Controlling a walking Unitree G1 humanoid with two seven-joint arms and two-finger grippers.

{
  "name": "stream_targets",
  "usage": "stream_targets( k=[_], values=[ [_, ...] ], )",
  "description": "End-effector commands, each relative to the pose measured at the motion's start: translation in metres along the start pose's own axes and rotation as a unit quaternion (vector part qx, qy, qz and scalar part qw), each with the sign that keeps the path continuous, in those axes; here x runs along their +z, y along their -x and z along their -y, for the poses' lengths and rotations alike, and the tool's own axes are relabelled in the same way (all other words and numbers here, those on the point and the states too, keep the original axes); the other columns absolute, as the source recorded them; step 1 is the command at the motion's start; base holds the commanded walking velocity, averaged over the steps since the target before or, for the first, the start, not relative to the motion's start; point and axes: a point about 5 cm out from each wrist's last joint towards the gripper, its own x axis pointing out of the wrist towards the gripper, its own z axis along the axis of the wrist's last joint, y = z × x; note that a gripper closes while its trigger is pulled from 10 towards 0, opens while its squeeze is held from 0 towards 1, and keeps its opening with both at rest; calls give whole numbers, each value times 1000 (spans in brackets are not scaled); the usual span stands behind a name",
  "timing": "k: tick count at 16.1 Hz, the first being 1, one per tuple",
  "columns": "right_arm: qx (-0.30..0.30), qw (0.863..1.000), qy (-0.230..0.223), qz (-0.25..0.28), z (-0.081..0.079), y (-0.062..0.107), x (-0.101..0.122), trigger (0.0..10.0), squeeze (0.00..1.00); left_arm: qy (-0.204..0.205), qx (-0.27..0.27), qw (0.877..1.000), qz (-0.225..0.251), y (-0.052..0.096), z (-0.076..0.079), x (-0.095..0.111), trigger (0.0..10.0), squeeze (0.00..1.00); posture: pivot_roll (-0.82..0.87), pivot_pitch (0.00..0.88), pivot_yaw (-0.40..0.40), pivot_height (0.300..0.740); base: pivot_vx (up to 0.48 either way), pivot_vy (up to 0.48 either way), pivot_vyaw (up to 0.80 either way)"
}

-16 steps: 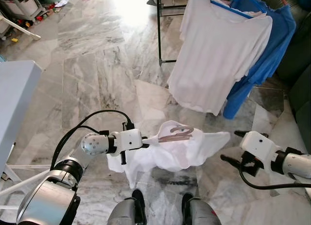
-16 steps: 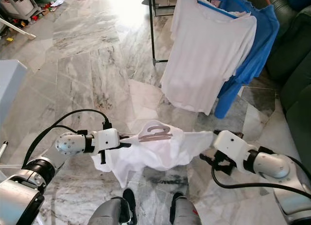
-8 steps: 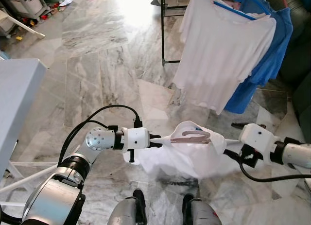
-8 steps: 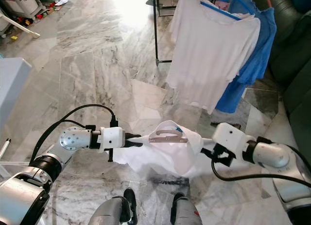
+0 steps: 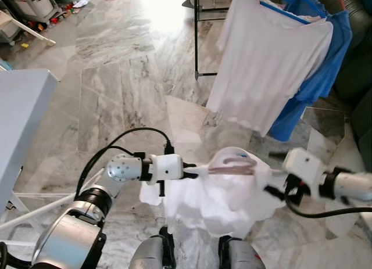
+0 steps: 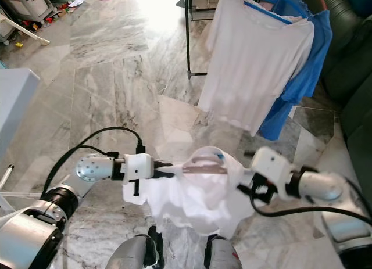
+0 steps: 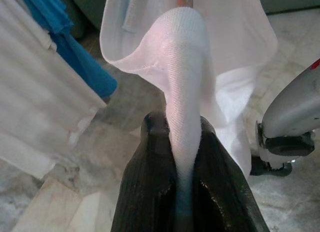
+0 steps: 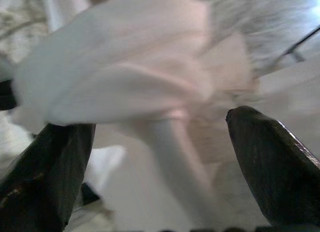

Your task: Hang hanger

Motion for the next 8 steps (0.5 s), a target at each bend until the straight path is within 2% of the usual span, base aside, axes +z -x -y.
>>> stream_targets(
  k=[1, 2, 3, 4, 5, 8],
  values=[
    [37, 999, -7, -19, -7, -3, -8, 8431, 0, -11, 7, 1000, 19, 1, -3, 5, 0, 0, -164, 253, 108, 740, 0, 0, 0],
    [43, 999, -10, -23, -6, -3, -9, 10000, 0, -15, 4, 1000, 22, 1, -3, 6, 0, 0, -164, 253, 108, 740, 0, 0, 0],
    [47, 999, -8, -25, -3, -5, -9, 9333, 0, -20, -1, 999, 28, 0, -3, 8, 0, 0, -164, 254, 109, 740, 0, 0, 0],
    [44, 999, -7, -22, 1, -6, -7, 902, 0, -23, -5, 999, 32, 0, -3, 9, 0, 0, -160, 254, 110, 740, 0, 0, 0],
    [49, 998, -2, -25, 6, -6, -6, 0, 0, -27, -10, 999, 33, -1, -2, 10, 0, 0, -158, 254, 110, 740, 0, 0, 0],
    [50, 998, 14, -36, 18, -3, -2, 0, 0, -32, -20, 999, 17, 3, 1, 5, 0, 0, -161, 256, 112, 740, 0, 0, 0]
  ],
)
